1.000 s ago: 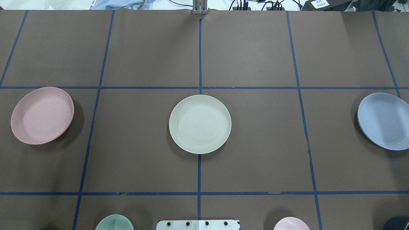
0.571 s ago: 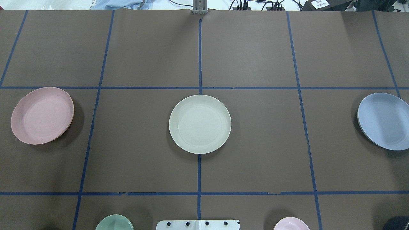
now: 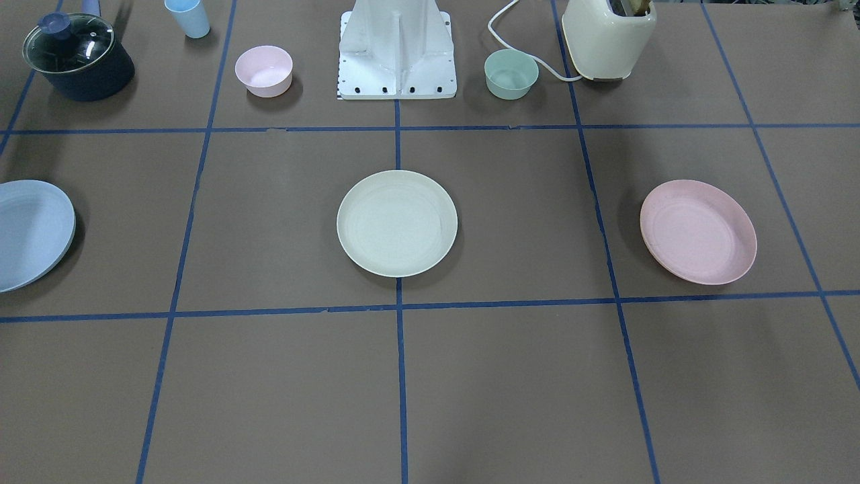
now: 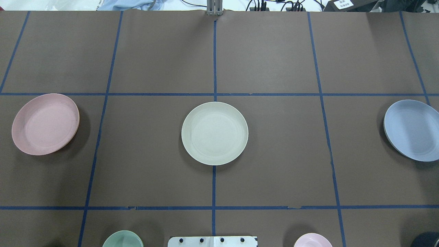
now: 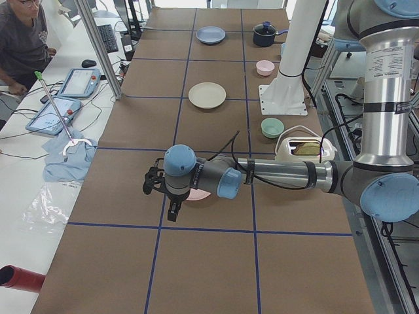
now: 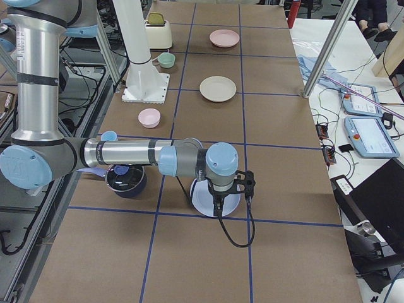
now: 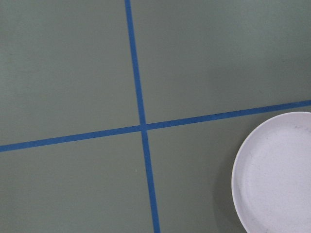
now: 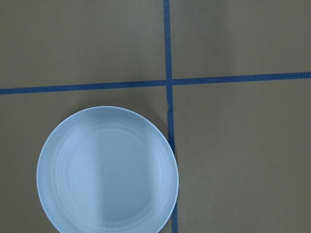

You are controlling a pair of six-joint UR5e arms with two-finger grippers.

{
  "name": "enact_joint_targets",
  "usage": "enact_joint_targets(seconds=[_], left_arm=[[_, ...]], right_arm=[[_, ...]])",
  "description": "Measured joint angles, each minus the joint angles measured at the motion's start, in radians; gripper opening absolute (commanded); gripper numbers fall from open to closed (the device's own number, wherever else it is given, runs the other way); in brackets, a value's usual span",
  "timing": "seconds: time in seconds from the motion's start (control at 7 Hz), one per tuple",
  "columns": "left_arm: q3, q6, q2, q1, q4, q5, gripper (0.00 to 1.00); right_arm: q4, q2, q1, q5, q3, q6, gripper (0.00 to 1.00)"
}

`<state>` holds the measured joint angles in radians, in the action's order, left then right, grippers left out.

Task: Stack three plates with pink and blue
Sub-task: 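Move the left gripper toward the pink plate's rim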

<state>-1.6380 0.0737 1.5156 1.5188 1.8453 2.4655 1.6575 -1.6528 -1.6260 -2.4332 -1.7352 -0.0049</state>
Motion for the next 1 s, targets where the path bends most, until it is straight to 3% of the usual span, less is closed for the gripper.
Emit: enact_joint_targets(seconds=[0.29, 0.43, 0.57, 1.0], left_arm=[[0.072, 0.003, 0.02, -0.016, 0.046, 0.183, 1.0], [0.112, 0.007, 0.027, -0.028, 0.085, 0.209, 1.0], [0.137, 0.059, 0.029, -0.039, 0.137, 0.19, 1.0], [0.156, 0.504, 0.013, -0.172, 0.438, 0.016, 0.99]], right_arm=[[-0.003, 0.009, 0.043, -0.005, 0.0, 0.001, 1.0], [-0.018, 0.006, 0.052, -0.008, 0.006, 0.001, 1.0], [-0.051, -0.001, 0.057, -0.008, 0.019, 0.001, 1.0], [-0.122, -0.009, 0.068, -0.001, 0.052, 0.002, 1.0]])
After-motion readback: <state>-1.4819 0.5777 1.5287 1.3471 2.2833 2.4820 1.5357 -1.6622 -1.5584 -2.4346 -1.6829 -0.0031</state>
